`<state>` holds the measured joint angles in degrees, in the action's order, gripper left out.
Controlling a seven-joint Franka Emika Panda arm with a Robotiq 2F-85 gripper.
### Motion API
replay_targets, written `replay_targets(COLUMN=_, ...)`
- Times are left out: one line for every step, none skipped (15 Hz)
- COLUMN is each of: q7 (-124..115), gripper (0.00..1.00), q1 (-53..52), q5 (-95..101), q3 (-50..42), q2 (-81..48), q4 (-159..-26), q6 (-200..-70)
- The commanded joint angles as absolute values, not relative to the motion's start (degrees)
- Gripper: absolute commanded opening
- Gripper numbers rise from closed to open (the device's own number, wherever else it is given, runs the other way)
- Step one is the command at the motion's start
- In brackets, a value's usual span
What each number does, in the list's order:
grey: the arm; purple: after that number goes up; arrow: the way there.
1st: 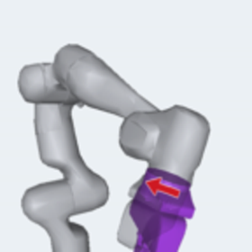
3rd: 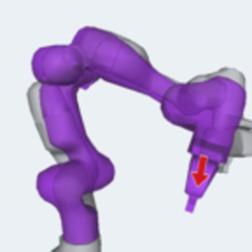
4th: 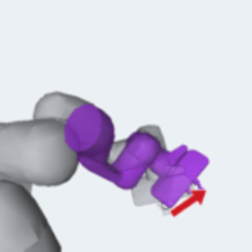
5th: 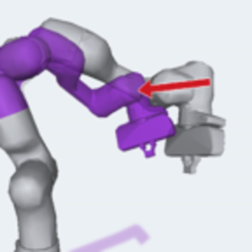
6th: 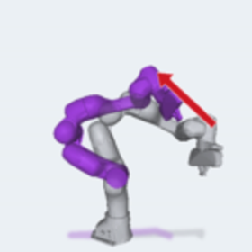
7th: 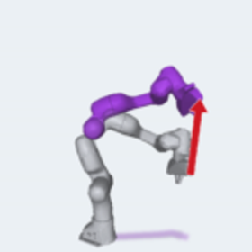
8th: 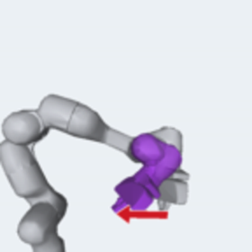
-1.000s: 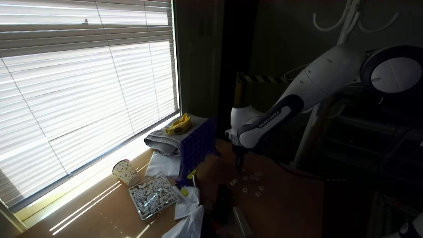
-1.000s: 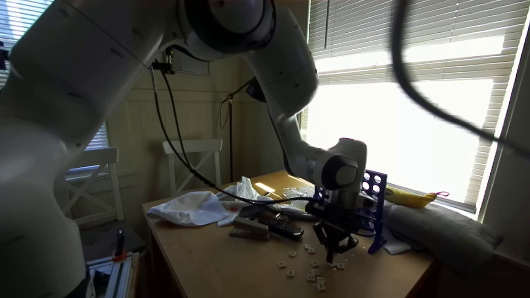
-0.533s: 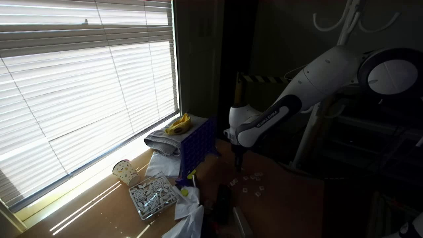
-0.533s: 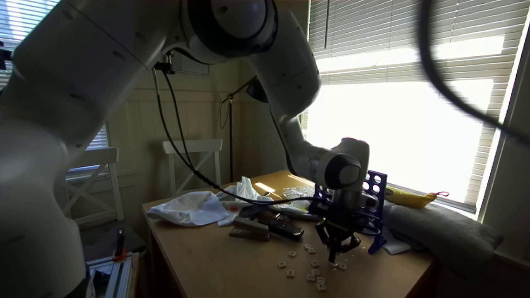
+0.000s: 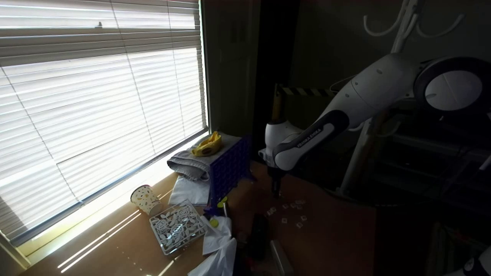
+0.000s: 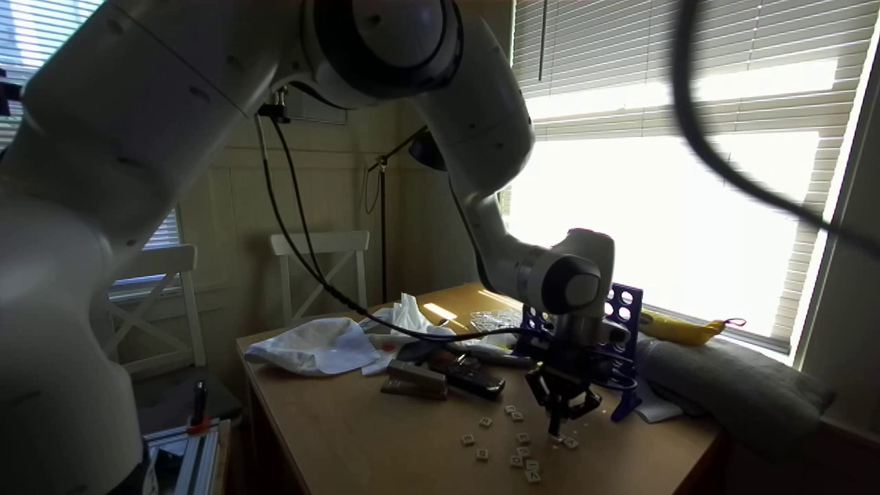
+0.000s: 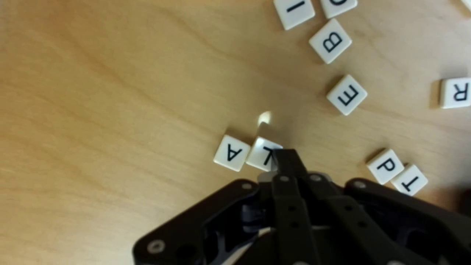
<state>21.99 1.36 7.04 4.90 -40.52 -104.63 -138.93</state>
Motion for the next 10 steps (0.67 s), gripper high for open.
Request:
replay_targets(q7=22.67, gripper=0.00, q1=1.00, q5=8.70, q3=4.45, q2=-42.27, q4=-102.37, q6=-138.43)
replay_targets(q7=22.72, gripper=0.00, q1=1.00, q5=8.72, q3=4.45, q2=-42.32, q4=-102.28, q6=-138.42)
replay_targets(q7=22.74, gripper=0.00, q1=1.00, q5=8.75, q3=4.44, q2=-42.36, q4=-102.23, q6=-138.44)
replay_targets(q7=22.66, gripper=0.00, q1=1.01, q5=8.72, q3=4.42, q2=-42.45, q4=-102.11, q6=-138.58)
replay_targets(q7=22.62, gripper=0.00, q1=1.05, q5=8.67, q3=4.43, q2=-42.49, q4=-102.06, q6=-138.65)
replay_targets(q7=22.58, gripper=0.00, q1=1.08, q5=8.59, q3=4.46, q2=-42.48, q4=-102.12, q6=-138.70)
replay_targets(q7=22.56, gripper=0.00, q1=1.10, q5=8.54, q3=4.48, q2=-42.48, q4=-102.15, q6=-138.72)
replay_targets(q7=22.58, gripper=0.00, q1=1.18, q5=8.36, q3=4.61, q2=-42.43, q4=-102.23, q6=-138.68)
replay_targets(q7=22.49, gripper=0.00, q1=1.15, q5=8.32, q3=4.63, q2=-42.31, q4=-102.35, q6=-138.68)
replay_targets(q7=22.38, gripper=0.00, q1=1.09, q5=8.32, q3=4.63, q2=-42.06, q4=-102.59, q6=-138.64)
